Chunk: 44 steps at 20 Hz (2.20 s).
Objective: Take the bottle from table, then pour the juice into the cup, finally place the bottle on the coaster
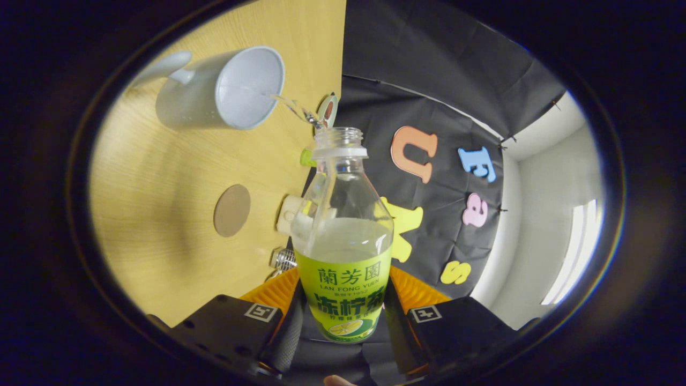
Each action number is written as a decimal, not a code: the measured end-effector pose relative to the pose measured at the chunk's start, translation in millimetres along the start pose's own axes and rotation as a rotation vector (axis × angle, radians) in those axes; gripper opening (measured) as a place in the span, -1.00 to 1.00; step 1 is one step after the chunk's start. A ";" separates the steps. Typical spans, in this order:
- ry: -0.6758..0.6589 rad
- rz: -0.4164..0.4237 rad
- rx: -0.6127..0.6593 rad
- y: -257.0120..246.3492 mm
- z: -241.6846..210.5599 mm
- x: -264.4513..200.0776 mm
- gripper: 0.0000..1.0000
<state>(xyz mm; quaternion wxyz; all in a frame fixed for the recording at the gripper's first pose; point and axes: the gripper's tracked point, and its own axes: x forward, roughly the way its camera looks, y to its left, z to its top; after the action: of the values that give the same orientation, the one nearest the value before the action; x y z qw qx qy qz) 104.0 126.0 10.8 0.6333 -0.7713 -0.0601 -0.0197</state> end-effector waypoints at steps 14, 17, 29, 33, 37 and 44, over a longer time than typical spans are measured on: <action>-0.011 -0.030 -0.055 -13.5 1.1 5.7 0.51; -0.012 -0.035 -0.067 -14.8 1.9 7.0 0.51; -0.014 -0.062 -0.119 -23.4 1.7 11.3 0.51; -0.022 -0.081 -0.150 -28.0 2.7 10.9 0.50; -0.030 -0.094 -0.177 -31.6 4.0 9.7 0.50; -0.052 -0.115 -0.232 -37.8 5.8 3.7 0.50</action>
<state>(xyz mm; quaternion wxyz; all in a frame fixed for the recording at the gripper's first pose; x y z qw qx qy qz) 103.0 139.1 46.9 0.5359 -0.8349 -0.1179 -0.0430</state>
